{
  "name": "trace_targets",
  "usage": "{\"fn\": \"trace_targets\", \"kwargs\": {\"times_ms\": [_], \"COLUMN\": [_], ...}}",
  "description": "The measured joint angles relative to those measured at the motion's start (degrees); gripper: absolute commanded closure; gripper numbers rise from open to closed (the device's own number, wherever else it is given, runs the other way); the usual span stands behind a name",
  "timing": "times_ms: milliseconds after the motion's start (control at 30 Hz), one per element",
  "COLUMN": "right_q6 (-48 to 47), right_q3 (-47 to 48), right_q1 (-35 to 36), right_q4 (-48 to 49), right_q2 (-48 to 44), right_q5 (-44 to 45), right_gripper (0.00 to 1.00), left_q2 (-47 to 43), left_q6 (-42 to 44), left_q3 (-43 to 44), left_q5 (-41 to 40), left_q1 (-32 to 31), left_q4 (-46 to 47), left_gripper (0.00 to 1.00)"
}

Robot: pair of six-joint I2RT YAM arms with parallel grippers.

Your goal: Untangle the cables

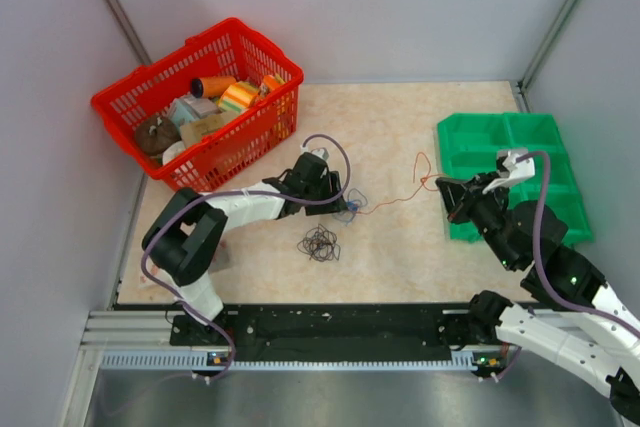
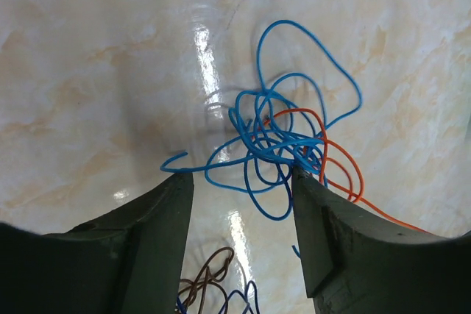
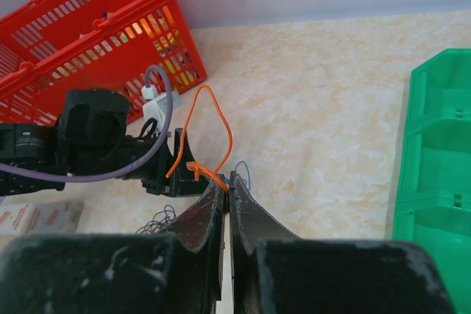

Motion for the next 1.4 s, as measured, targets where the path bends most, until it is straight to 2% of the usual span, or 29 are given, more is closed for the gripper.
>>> {"fn": "trace_targets", "kwargs": {"times_ms": [133, 233, 300, 333, 467, 600, 733, 867, 1033, 1267, 1400], "right_q6": [0.00, 0.00, 0.00, 0.00, -0.11, -2.32, -6.75, -11.34, -13.86, -17.57, -17.46], "right_q3": [0.00, 0.00, 0.00, 0.00, 0.00, 1.36, 8.09, 15.37, 20.50, 21.55, 23.28], "right_q1": [0.00, 0.00, 0.00, 0.00, 0.00, 0.00, 0.00, 0.00, 0.00, 0.00, 0.00], "right_q4": [-0.02, -0.13, -0.17, -0.28, -0.68, -3.02, -5.55, -5.60, -3.50, -5.55, -5.22], "right_q2": [-0.28, -0.31, -0.33, -0.35, -0.46, -1.27, -3.76, -9.99, -16.50, -14.32, -14.16], "right_q5": [0.00, 0.00, 0.00, 0.00, 0.48, 3.80, 8.39, 13.16, 16.28, 18.40, 16.37], "right_gripper": [1.00, 1.00, 1.00, 1.00, 1.00, 1.00, 1.00, 1.00, 1.00, 1.00, 1.00], "left_q2": [2.03, 4.31, 6.16, 6.75, 6.80, 3.23, -4.44, -11.74, -14.03, -16.79, -18.43], "left_q6": [-0.28, -0.11, 0.13, 0.31, 1.70, 2.78, 2.80, 2.80, 2.95, 3.76, 4.90], "left_q3": [0.11, 1.42, 2.89, 3.37, 4.24, 3.85, -0.02, -5.86, -9.70, -10.84, -10.86], "left_q5": [0.48, 0.81, 0.83, 0.79, -1.29, -8.35, -13.53, -16.46, -18.67, -20.24, -19.04], "left_q1": [0.00, 0.00, 0.00, 0.00, 0.00, -0.07, 0.90, 3.21, 5.84, 8.44, 9.68], "left_q4": [2.36, 2.71, 2.75, 2.67, 1.20, -3.61, -5.86, -5.86, -6.45, -8.59, -8.63], "left_gripper": [0.54, 0.73, 0.97, 1.00, 1.00, 1.00, 1.00, 1.00, 1.00, 1.00, 0.98]}}
